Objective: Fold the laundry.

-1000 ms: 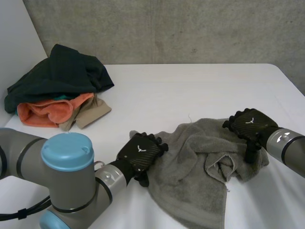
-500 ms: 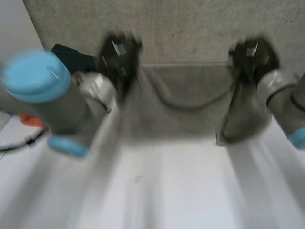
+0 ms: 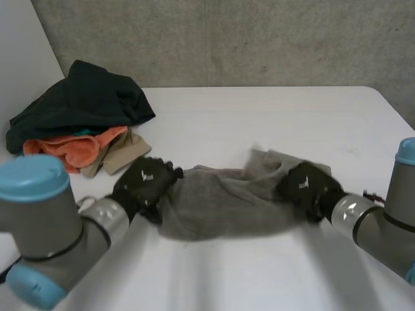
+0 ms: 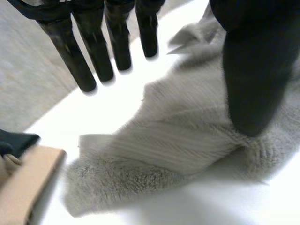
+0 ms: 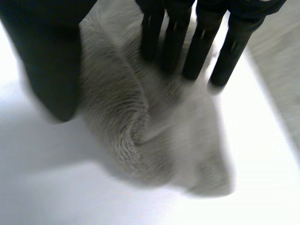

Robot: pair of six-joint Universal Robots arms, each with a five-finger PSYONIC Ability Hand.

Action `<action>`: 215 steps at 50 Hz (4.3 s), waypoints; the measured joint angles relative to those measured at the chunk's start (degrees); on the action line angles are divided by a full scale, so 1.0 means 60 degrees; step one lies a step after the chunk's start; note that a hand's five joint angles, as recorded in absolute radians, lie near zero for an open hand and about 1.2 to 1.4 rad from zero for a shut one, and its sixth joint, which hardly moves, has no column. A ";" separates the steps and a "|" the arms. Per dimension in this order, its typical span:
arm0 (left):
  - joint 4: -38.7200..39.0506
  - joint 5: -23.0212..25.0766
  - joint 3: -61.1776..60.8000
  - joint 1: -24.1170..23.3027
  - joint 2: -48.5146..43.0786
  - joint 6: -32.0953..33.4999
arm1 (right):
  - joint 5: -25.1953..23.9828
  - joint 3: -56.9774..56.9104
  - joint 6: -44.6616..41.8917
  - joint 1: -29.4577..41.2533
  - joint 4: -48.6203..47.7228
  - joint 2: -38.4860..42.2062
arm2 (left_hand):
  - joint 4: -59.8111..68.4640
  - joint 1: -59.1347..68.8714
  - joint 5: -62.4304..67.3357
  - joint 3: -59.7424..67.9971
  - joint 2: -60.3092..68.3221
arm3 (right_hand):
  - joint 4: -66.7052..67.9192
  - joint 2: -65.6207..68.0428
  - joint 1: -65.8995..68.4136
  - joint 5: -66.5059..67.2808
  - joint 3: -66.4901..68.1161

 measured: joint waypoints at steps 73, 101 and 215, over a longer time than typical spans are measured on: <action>-0.3626 -0.0501 0.5607 0.1284 -0.3161 -0.2658 | -0.1590 -0.2474 0.4461 0.0339 0.0091 -0.4872 | 0.6680 0.7662 0.6557 0.6540 0.6656 | 0.6247 0.6375 0.6234 0.5906 0.6197; 0.1914 -0.1534 0.9125 0.1058 -0.1808 -0.2385 | 0.3549 -0.7744 0.6214 0.0484 -0.5399 0.0842 | 0.6838 0.7662 0.6558 0.6688 0.6782 | 0.6288 0.6376 0.6234 0.5907 0.6242; -0.6268 0.1185 0.1767 0.1635 0.0318 0.2513 | -0.0318 -0.2733 0.0599 -0.3881 0.3884 -0.0142 | 0.6845 0.7662 0.6661 0.6703 0.6798 | 0.6259 0.6384 0.5950 0.6205 0.6206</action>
